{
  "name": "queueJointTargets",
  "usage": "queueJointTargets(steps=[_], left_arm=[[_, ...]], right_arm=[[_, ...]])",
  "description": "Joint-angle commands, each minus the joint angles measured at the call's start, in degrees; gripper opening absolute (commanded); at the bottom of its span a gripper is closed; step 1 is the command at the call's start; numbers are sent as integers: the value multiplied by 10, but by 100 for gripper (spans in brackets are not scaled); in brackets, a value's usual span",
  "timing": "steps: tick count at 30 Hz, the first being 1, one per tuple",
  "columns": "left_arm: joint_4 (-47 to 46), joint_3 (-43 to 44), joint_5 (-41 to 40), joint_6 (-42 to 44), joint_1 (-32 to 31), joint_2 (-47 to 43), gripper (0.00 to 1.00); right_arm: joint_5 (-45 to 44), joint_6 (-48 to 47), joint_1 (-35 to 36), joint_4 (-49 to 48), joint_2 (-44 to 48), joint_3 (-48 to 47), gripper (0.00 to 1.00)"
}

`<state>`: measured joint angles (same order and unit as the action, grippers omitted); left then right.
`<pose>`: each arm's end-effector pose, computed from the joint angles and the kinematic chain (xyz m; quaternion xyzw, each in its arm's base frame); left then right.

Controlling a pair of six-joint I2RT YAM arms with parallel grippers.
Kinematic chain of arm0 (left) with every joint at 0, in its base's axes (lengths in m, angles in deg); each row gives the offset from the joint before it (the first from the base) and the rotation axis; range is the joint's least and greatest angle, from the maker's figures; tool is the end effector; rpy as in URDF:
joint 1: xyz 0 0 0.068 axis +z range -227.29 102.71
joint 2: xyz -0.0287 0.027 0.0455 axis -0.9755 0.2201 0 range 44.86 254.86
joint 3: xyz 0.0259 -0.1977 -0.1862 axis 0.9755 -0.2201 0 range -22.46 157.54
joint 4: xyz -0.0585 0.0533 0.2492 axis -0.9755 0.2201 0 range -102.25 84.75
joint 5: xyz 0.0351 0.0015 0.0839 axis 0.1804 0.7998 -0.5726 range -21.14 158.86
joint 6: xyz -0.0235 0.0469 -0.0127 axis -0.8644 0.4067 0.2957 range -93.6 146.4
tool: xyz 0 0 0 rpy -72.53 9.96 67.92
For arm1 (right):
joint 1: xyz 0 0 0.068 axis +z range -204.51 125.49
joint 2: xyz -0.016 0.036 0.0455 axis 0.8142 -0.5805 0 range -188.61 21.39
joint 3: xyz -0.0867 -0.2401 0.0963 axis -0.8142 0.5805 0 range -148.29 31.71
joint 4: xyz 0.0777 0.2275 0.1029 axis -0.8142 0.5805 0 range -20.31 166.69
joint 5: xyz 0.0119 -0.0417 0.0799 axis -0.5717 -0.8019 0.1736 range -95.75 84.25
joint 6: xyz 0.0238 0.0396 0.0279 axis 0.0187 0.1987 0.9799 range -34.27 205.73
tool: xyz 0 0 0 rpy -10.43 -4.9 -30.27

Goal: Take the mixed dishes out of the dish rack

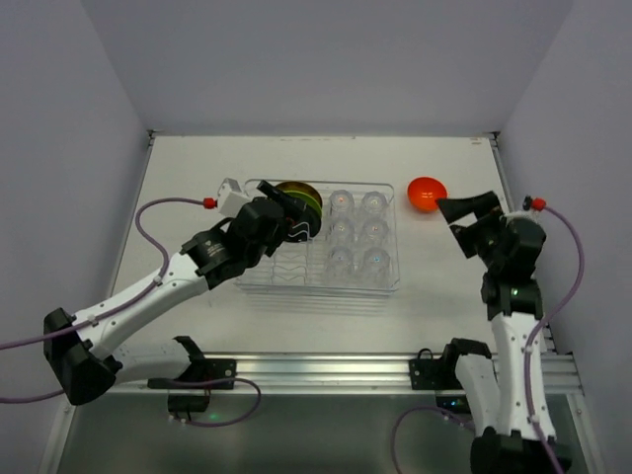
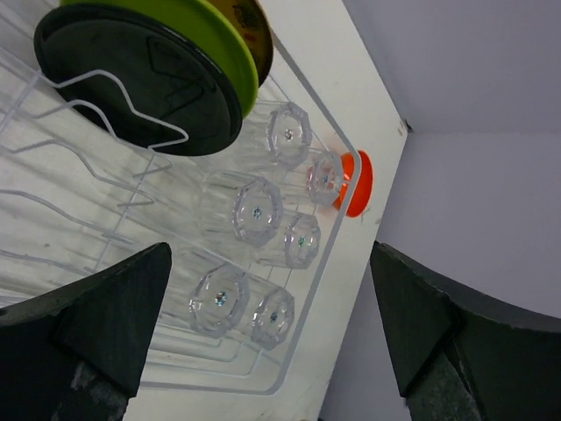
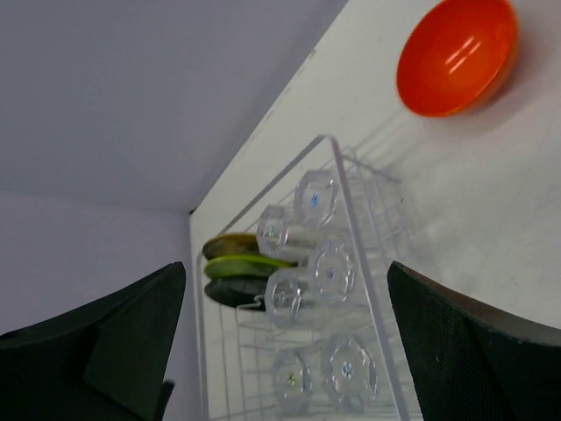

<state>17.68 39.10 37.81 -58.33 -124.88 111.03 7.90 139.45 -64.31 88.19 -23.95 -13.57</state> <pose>0.1812 -0.1711 0.3358 -0.3896 0.7688 -0.3143 0.3979 0.1813 -0.0227 0.3264 0.3653 0.7219 0.3062 0.5015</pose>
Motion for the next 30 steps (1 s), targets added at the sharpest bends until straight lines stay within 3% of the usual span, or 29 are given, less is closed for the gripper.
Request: queueJointTargets(steps=[1,3,7,12,19,23,24,30], left_arm=[[-10,22,-53,-159,12,48,100],[-3,29,-47,-203,32,68,99],[-10,40,-42,-243,59,107,94],[-20,50,-24,-263,86,160,90],[-45,80,14,-248,120,226,69],[-57,81,27,-243,122,243,64],[-58,81,31,-244,122,251,58],[-66,80,50,-245,122,271,46]], right_arm=[[166,128,1,-101,161,149,99],[153,111,1,-53,264,176,99],[96,36,1,77,345,158,99],[110,-20,1,122,342,136,99],[89,-56,1,129,324,130,99],[81,-67,1,137,329,117,99],[80,-67,1,137,335,118,99],[74,-78,1,144,344,115,99]])
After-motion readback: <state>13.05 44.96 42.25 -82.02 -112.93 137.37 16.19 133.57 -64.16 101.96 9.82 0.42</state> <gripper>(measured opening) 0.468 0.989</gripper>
